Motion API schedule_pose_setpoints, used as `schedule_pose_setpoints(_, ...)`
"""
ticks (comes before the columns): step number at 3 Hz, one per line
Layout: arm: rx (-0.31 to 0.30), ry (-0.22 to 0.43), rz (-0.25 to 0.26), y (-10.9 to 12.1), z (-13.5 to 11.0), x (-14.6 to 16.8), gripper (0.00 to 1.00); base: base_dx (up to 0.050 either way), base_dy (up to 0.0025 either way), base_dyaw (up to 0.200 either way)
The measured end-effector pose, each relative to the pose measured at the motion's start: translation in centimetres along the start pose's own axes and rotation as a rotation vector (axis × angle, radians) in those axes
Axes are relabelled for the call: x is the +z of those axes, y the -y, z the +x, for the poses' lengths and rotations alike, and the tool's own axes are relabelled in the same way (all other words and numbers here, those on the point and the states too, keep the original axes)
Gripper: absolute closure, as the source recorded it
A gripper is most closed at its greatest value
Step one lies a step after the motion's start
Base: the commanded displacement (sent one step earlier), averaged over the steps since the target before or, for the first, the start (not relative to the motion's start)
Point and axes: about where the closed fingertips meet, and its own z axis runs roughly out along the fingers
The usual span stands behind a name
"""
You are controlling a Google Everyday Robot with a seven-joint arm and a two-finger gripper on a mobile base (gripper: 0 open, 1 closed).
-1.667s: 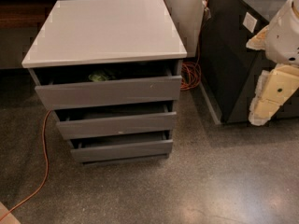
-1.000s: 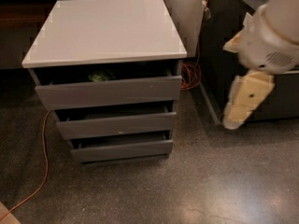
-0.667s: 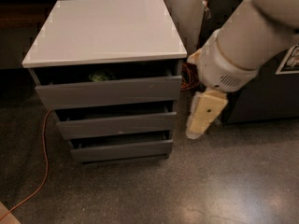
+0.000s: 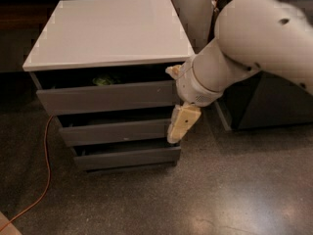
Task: Pick green rice chip bag from top drawer and place on counter
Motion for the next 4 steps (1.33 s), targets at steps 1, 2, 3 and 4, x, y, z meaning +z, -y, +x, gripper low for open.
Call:
schedule_pose_setpoints(1,-0.067,0.054,0.024,3.9,0.6,6.1,0.00,0.000,0.00000,0.000)
schedule_pose_setpoints(2,-0.119,0.084,0.028,6.3,0.6,10.3,0.00,0.000,0.00000,0.000)
schedule_pose_setpoints(3,-0.175,0.101,0.007,8.7,-0.3,15.6,0.00,0.000,0.00000,0.000)
schedule_pose_setpoints(4,-0.175,0.101,0.007,8.7,-0.3,15.7,0.00,0.000,0.00000,0.000)
